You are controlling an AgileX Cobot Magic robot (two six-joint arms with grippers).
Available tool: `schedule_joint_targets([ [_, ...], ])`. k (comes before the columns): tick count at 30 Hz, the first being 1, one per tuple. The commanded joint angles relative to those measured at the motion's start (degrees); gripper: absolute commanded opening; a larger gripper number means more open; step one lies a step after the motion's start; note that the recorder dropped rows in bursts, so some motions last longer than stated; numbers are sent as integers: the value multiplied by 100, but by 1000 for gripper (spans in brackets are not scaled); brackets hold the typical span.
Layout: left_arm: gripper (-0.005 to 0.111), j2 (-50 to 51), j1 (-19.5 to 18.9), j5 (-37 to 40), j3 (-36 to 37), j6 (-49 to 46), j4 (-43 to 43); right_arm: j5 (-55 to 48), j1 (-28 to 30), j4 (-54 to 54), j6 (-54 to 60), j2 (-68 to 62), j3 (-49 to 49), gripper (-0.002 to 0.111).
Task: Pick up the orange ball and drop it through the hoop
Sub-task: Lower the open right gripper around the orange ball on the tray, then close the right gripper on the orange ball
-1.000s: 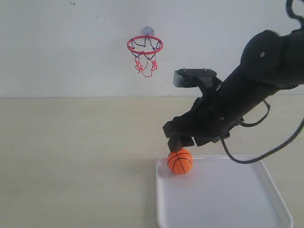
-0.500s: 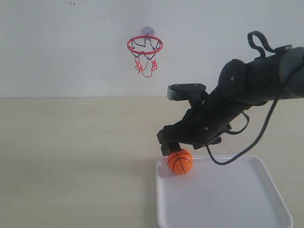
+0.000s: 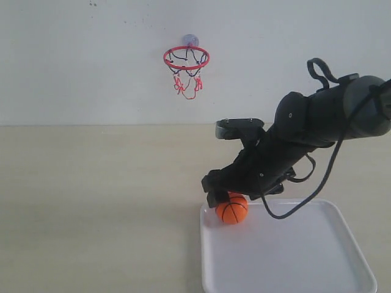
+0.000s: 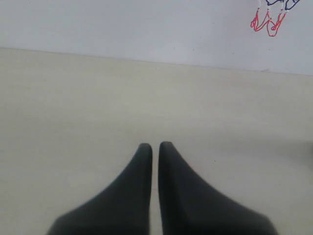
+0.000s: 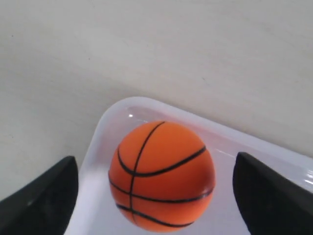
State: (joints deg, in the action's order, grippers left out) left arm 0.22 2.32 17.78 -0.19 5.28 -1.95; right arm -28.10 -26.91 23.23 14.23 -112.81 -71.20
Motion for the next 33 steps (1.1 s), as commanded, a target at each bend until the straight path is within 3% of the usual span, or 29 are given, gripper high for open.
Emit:
schedule_joint_targets([
  [1, 4, -22, 8, -18, 19, 30, 6, 166, -23, 6, -136, 15, -30, 79],
  [28, 4, -22, 8, -18, 19, 30, 6, 255, -110, -121, -376, -367, -8, 74],
  [30, 4, -22, 8, -18, 19, 30, 6, 255, -110, -121, -376, -367, -8, 68],
  [33, 4, -22, 8, -18, 19, 30, 6, 255, -110, -121, -376, -367, -8, 42],
])
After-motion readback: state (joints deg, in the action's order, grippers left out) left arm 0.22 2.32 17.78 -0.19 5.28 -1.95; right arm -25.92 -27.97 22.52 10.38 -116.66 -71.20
